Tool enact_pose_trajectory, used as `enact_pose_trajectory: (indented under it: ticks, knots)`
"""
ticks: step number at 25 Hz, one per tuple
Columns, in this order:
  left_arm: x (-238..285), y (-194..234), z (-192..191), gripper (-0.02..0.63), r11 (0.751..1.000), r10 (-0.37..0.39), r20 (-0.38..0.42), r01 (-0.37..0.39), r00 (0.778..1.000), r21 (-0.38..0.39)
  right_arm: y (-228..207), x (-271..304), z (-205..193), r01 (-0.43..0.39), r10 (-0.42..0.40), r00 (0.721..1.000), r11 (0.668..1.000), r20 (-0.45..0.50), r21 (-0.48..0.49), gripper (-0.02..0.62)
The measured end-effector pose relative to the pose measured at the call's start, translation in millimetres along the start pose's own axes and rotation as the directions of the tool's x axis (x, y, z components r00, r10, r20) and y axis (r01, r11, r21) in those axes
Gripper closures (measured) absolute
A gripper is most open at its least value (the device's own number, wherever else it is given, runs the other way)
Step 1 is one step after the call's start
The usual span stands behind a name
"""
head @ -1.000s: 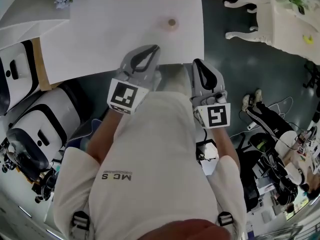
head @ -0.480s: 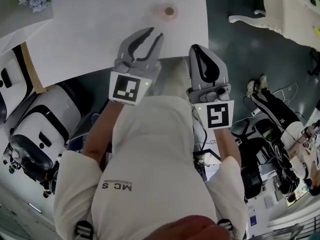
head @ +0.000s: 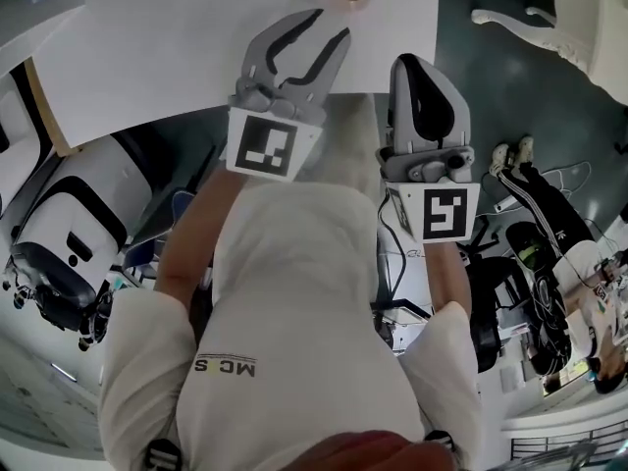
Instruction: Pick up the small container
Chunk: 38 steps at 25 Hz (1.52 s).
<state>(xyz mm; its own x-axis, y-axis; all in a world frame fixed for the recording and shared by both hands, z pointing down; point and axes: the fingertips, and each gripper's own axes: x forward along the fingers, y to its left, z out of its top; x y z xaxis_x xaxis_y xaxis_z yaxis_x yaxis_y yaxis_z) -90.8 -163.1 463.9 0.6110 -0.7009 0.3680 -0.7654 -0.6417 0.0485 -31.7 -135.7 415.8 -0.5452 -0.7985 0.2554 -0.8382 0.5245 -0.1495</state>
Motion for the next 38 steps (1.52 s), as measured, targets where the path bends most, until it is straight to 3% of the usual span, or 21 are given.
enact_pose_trajectory:
  ticks: [21,27,33,38]
  knots:
    - [52,8,-54,0.403,0.999,0.04,-0.008,-0.04,0.999,-0.003,-10,8,-53,0.0,0.001,1.0,0.999,-0.021,0.046,0.595]
    - [74,13,-56,0.403,0.997,0.07,0.009,-0.07,0.998,-0.031,-24,9,-56,0.006,-0.004,1.0,0.998,-0.028,0.057,0.595]
    - [84,12,-66,0.407,0.997,0.072,0.004,-0.072,0.997,0.009,-30,12,-61,0.0,0.002,1.0,0.998,-0.03,0.058,0.595]
    - [92,9,-65,0.469,0.996,0.073,0.014,-0.074,0.997,0.047,-42,10,-60,0.014,-0.012,1.0,0.997,-0.028,0.072,0.595]
